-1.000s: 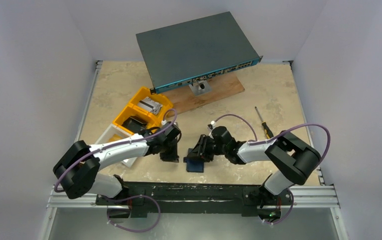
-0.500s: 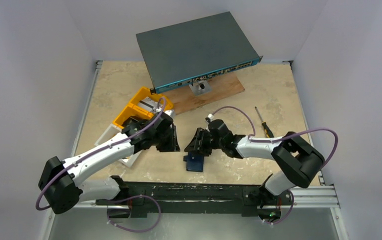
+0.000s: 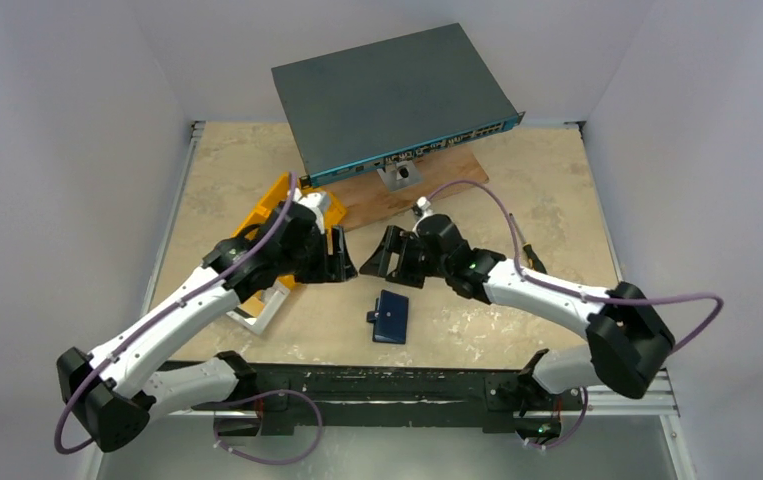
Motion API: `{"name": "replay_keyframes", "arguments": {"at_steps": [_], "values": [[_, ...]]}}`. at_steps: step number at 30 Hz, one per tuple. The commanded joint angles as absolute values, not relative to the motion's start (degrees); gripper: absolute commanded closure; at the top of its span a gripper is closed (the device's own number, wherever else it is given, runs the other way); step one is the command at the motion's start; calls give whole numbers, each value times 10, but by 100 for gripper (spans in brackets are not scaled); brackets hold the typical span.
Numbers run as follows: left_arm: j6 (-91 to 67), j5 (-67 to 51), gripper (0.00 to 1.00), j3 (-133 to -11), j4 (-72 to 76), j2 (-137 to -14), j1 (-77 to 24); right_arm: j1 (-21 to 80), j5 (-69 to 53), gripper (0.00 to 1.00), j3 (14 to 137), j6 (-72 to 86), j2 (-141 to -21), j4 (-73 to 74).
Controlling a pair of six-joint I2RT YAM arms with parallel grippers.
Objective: Take the credit cards out of the card holder
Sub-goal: Reset both arms
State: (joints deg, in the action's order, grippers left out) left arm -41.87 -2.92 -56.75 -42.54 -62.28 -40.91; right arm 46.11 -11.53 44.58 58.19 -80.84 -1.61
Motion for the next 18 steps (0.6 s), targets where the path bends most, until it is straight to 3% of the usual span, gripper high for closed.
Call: {"name": "replay_keyframes", "arguments": {"at_steps": [1,4,11,18], "values": [[-375,-8,27,-641,-458,-579,-381,461,-30,14,516,523,-727,69],[-358,29,16,-684,-498,-575,-371,461,22,1,542,499,-684,103],[-340,89,4,-732,-550,-570,-366,461,123,1,551,458,-589,128],[-331,106,1,-725,-555,-558,-363,461,160,1,545,442,-553,134]]}}
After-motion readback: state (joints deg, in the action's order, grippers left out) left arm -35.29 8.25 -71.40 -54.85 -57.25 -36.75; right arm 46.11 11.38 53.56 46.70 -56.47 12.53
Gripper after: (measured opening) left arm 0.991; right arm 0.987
